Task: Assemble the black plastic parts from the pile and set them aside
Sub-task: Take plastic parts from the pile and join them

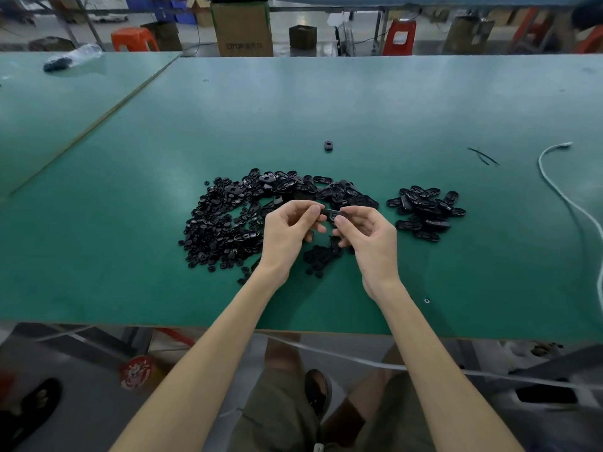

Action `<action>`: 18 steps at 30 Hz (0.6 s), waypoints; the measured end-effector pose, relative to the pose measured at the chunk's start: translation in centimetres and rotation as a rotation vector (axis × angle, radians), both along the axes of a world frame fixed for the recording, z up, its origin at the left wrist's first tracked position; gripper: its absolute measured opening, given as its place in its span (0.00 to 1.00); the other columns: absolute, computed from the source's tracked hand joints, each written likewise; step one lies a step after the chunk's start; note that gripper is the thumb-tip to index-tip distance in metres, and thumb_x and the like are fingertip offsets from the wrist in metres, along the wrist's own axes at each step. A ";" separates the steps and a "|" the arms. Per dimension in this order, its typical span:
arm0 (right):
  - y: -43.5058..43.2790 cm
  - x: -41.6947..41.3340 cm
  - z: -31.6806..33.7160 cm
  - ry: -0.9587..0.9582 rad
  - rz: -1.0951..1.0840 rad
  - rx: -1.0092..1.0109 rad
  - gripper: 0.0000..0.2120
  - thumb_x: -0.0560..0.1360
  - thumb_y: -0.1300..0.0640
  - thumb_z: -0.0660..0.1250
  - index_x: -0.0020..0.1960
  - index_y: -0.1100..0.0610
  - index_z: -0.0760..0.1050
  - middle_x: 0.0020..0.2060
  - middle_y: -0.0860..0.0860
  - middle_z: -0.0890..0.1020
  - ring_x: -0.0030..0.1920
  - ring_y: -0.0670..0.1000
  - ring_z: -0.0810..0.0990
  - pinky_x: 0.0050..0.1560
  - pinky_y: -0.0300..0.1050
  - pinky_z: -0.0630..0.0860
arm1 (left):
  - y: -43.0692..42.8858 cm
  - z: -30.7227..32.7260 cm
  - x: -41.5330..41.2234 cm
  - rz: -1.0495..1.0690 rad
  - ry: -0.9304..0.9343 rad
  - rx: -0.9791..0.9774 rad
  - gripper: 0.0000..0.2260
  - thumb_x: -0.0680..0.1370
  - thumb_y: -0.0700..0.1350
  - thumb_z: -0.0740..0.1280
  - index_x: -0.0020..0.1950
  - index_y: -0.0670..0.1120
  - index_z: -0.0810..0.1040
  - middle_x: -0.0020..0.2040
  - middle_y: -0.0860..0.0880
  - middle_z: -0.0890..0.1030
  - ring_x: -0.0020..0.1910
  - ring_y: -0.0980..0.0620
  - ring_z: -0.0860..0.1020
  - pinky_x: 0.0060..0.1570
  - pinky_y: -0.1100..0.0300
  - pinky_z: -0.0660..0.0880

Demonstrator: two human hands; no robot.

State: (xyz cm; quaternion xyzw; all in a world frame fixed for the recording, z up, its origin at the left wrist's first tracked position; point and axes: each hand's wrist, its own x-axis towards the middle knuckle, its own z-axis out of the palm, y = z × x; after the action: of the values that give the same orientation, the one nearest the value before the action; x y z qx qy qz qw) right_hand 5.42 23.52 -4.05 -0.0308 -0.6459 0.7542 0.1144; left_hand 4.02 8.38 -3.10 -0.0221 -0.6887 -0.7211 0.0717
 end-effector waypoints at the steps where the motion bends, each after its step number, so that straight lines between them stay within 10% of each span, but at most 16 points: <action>1: 0.0 0.0 0.0 0.002 -0.001 0.001 0.08 0.77 0.64 0.75 0.55 0.61 0.82 0.45 0.53 0.87 0.42 0.51 0.87 0.38 0.40 0.80 | 0.0 -0.1 0.1 -0.002 0.018 0.005 0.04 0.81 0.39 0.70 0.55 0.41 0.83 0.43 0.46 0.87 0.38 0.53 0.84 0.35 0.63 0.76; 18: 0.0 0.0 0.0 -0.001 -0.011 0.001 0.07 0.79 0.67 0.71 0.56 0.60 0.82 0.47 0.57 0.87 0.45 0.51 0.88 0.40 0.39 0.81 | -0.1 -0.7 0.2 -0.004 0.091 -0.050 0.04 0.80 0.39 0.72 0.53 0.46 0.84 0.45 0.49 0.87 0.41 0.52 0.84 0.39 0.62 0.77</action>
State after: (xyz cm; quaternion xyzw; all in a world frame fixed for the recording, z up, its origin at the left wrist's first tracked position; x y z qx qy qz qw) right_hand 5.44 23.50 -4.02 -0.0346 -0.6461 0.7533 0.1182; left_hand 4.20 8.33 -3.76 -0.0581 -0.7024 -0.7022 0.1008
